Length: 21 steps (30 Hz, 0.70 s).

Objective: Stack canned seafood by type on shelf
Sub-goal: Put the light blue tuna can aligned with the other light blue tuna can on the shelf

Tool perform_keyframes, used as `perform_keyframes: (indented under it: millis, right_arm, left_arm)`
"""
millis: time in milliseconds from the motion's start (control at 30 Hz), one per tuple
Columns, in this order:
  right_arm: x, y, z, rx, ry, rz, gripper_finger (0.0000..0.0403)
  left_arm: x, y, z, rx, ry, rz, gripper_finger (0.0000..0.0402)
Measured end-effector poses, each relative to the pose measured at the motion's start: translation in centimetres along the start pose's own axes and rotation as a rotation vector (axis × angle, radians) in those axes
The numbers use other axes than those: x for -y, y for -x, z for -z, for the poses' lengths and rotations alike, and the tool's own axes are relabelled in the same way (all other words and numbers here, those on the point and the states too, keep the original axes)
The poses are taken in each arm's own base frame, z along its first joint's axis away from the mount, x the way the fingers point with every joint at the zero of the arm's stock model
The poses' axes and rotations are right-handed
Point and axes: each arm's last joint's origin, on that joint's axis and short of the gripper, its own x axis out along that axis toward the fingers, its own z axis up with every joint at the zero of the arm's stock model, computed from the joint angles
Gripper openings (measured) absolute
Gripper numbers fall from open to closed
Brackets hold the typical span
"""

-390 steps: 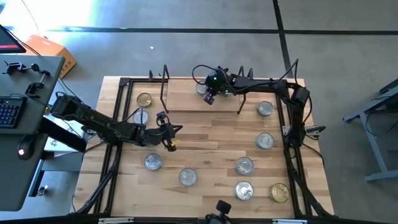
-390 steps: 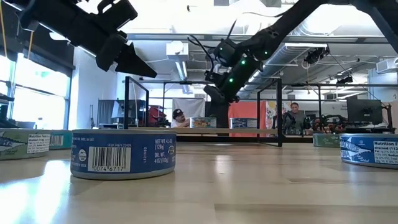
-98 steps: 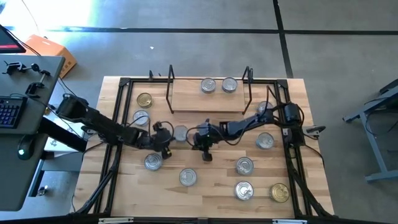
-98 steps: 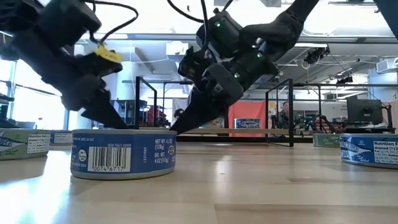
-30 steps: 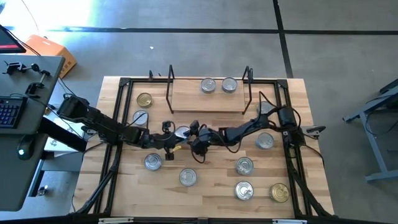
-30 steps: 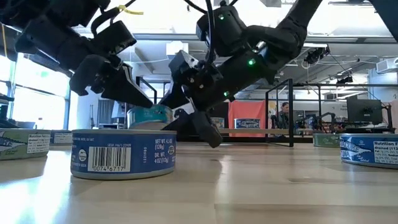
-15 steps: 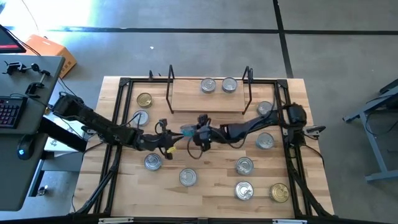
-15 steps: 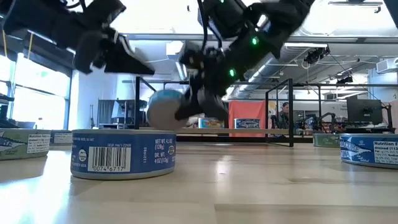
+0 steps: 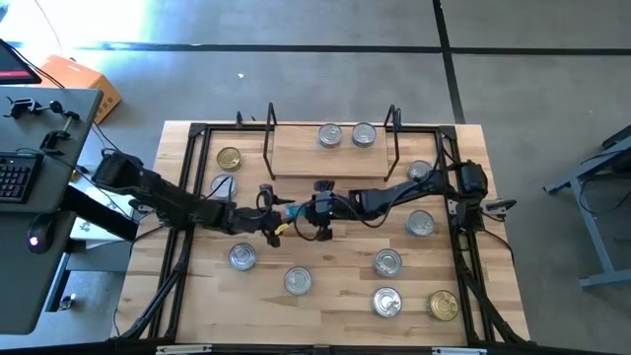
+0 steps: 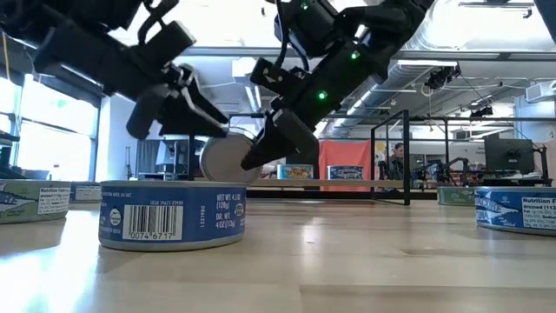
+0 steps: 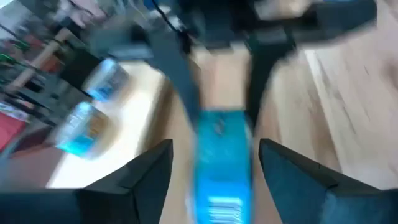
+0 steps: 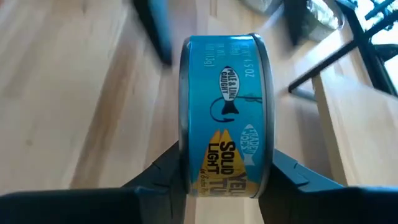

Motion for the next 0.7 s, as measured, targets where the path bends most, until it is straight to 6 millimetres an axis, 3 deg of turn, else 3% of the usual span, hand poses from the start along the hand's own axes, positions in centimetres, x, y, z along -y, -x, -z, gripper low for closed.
perform_keyframes:
  millis: [200,367,433,567,700]
  right_arm:
    - [0.0,0.0,-0.3,0.03,-0.004,-0.003,0.0125]
    - [-0.1,0.0,-0.3,0.023,-0.006,-0.005,0.0125]
    - [0.0,0.2,-0.2,0.003,-0.031,-0.012,0.015]
    - [0.8,0.9,0.9,-0.096,-0.149,-0.015,0.0242]
    - [0.7,1.6,3.8,-0.102,-0.212,0.007,0.0276]
  left_arm:
    - [0.3,-0.8,0.7,-0.018,0.012,0.078,0.0196]
    - [0.3,-0.9,0.8,-0.025,0.061,0.063,0.0125]
    - [0.3,-0.9,0.8,-0.024,0.08,0.069,0.0119]
    - [0.4,-0.9,1.1,-0.044,0.11,0.062,0.0119]
    - [0.6,-0.5,1.8,-0.004,0.138,0.059,0.0119]
